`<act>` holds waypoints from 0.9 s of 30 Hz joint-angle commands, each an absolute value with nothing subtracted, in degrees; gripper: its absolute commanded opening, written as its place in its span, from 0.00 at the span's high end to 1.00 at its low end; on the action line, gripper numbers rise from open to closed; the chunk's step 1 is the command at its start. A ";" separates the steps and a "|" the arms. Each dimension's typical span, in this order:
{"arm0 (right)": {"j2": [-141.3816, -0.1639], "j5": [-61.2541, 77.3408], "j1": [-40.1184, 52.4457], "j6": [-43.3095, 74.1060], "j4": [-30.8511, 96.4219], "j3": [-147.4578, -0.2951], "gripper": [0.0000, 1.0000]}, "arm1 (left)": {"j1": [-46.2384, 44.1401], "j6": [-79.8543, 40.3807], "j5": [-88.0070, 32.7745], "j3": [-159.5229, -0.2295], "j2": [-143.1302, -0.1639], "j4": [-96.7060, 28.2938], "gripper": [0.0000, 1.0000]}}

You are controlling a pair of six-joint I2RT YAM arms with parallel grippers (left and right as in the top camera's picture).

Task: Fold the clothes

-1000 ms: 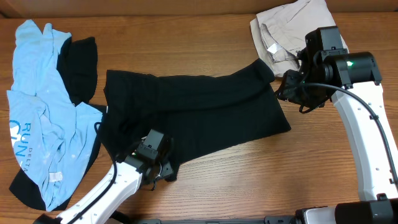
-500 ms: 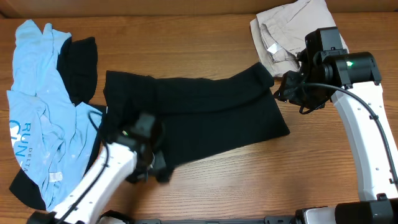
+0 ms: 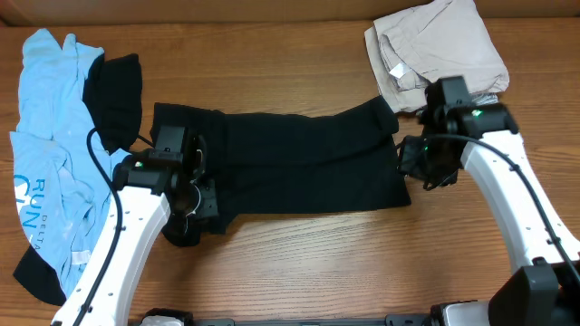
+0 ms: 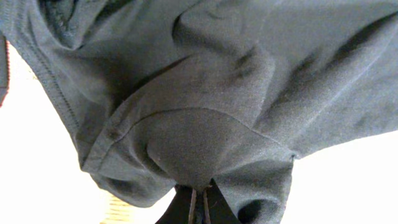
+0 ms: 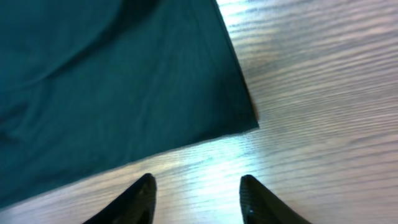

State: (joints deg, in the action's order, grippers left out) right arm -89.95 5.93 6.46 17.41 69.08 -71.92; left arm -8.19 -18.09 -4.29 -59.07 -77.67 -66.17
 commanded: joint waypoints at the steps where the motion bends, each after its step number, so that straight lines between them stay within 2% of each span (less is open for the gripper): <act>1: -88.77 6.50 6.35 19.64 64.29 -65.63 0.57 | -7.79 -15.20 -4.56 -60.27 -79.81 -66.02 0.96; 12: -88.84 3.88 6.35 28.47 44.03 -48.47 0.58 | -7.90 -15.22 -5.87 -60.27 -80.90 -66.02 0.96; 25: -90.08 1.98 6.35 30.30 37.52 -42.39 0.57 | -7.90 -15.20 -5.78 -60.27 -80.90 -66.30 0.96; 27: -90.15 1.96 6.35 30.33 37.50 -42.39 0.60 | -7.90 -15.18 -5.78 -60.27 -80.90 -66.39 0.96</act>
